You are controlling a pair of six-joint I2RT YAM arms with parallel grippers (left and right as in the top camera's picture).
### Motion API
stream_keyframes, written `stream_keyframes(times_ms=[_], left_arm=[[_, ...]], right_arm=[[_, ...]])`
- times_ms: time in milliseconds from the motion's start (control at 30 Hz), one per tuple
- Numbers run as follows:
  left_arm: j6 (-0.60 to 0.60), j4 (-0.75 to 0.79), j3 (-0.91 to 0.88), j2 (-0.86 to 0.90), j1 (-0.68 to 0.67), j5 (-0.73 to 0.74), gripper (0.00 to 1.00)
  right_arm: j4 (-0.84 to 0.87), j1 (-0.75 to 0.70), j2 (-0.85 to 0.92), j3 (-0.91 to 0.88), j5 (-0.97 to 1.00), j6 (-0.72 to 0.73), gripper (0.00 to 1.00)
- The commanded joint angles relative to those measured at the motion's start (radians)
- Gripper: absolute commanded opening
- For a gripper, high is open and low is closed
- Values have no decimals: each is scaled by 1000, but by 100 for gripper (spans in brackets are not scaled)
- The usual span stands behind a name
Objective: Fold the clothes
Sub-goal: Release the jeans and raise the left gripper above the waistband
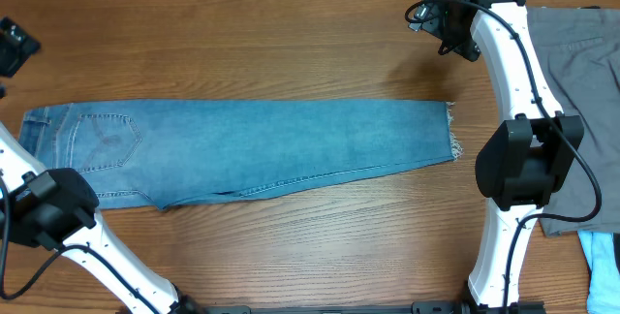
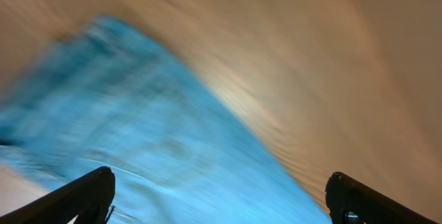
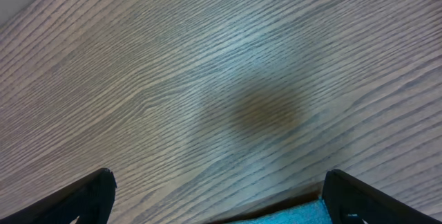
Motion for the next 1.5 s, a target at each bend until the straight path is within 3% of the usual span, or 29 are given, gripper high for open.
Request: stream_keyframes(times_ms=[0, 167, 567, 700, 800, 1133, 1267, 1467], left_arm=[[-35, -40, 35, -84, -2, 359, 100], [86, -66, 0, -84, -32, 366, 100], [215, -66, -196, -84, -220, 297, 100], [214, -66, -206, -84, -302, 222, 100], [186, -66, -208, -98, -379, 168, 100], [48, -66, -256, -205, -589, -16, 100], [34, -66, -358, -259, -636, -64, 100], [39, -66, -529, -270, -645, -71, 100]], right_arm=[[3, 3, -42, 26, 7, -2, 100], [3, 3, -42, 26, 7, -2, 100], [10, 3, -42, 26, 6, -2, 100], [-6, 3, -42, 26, -35, -4, 100], [-98, -1, -46, 26, -35, -102, 100], [-531, -32, -59, 24, 73, -121, 100], [-528, -32, -64, -41, 85, -185, 100], [-329, -57, -64, -208, 80, -225, 100]])
